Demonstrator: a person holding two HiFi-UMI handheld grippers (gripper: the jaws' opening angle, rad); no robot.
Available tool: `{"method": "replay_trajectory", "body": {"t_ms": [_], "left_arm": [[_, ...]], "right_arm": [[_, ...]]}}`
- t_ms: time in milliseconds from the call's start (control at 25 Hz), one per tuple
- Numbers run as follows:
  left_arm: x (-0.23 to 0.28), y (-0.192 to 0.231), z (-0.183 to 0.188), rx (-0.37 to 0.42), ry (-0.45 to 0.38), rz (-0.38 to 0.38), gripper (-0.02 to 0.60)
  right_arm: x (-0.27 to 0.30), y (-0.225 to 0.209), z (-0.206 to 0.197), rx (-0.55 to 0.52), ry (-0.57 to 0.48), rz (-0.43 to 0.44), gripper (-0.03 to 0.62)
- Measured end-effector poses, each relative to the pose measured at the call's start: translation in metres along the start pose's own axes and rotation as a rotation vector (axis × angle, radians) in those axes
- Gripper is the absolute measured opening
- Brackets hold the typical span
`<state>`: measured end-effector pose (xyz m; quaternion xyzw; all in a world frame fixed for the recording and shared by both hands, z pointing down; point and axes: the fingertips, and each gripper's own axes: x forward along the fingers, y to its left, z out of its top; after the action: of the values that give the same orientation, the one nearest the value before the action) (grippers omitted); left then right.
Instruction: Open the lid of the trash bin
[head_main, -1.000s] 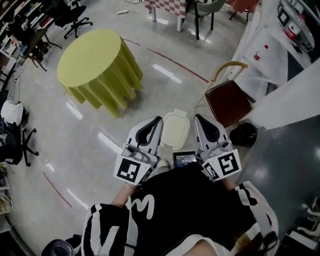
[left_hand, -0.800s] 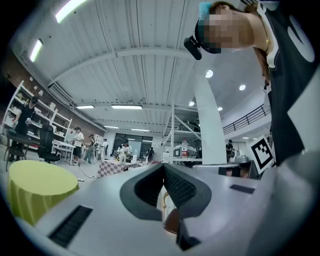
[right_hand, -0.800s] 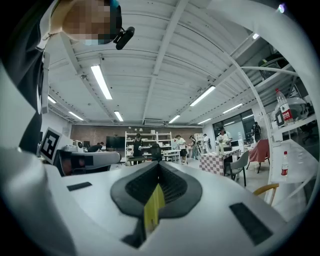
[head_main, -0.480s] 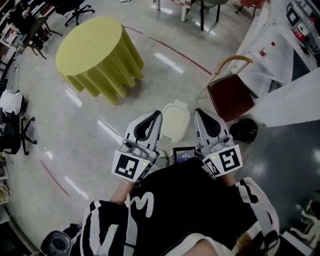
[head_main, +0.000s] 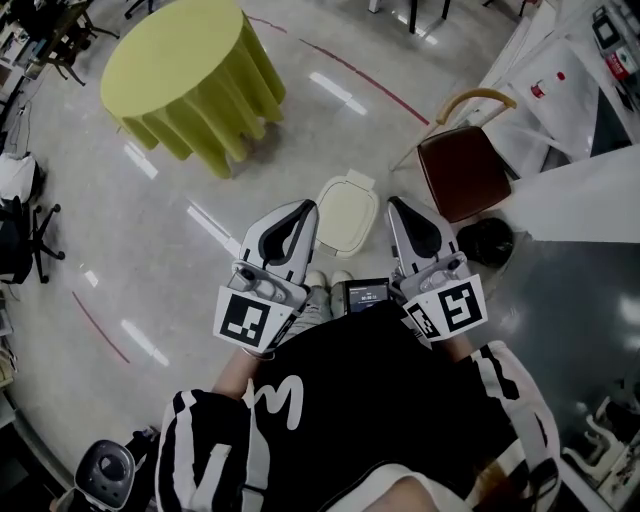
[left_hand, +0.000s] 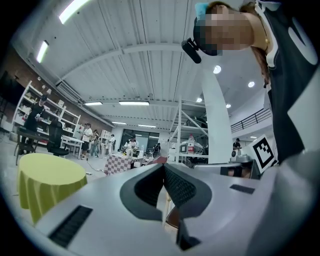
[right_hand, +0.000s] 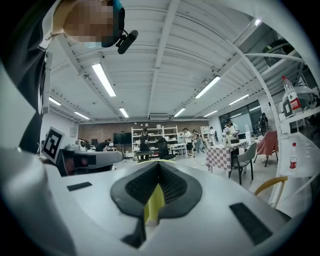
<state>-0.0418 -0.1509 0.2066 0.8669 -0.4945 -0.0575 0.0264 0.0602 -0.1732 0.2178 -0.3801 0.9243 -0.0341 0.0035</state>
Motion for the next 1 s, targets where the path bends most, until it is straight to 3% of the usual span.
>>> {"method": "replay_trajectory", "body": {"t_ms": [560, 680, 880, 1000], "left_arm": [[-0.016, 0.008, -0.019, -0.008, -0.021, 0.066, 0.007], [-0.021, 0.008, -0.036, -0.015, 0.033, 0.08, 0.008], [-0.022, 0.009, -0.044, -0.024, 0.018, 0.091, 0.006], [-0.024, 0.011, -0.054, -0.023, 0.059, 0.096, 0.007]], "right_arm": [[0.0, 0.009, -0.032, 0.023, 0.06, 0.052, 0.003], [0.0, 0.011, -0.039, 0.027, 0.063, 0.073, 0.003], [0.002, 0.011, -0.051, 0.022, 0.083, 0.085, 0.003], [0.004, 0.01, -0.057, 0.023, 0.095, 0.09, 0.003]]}}
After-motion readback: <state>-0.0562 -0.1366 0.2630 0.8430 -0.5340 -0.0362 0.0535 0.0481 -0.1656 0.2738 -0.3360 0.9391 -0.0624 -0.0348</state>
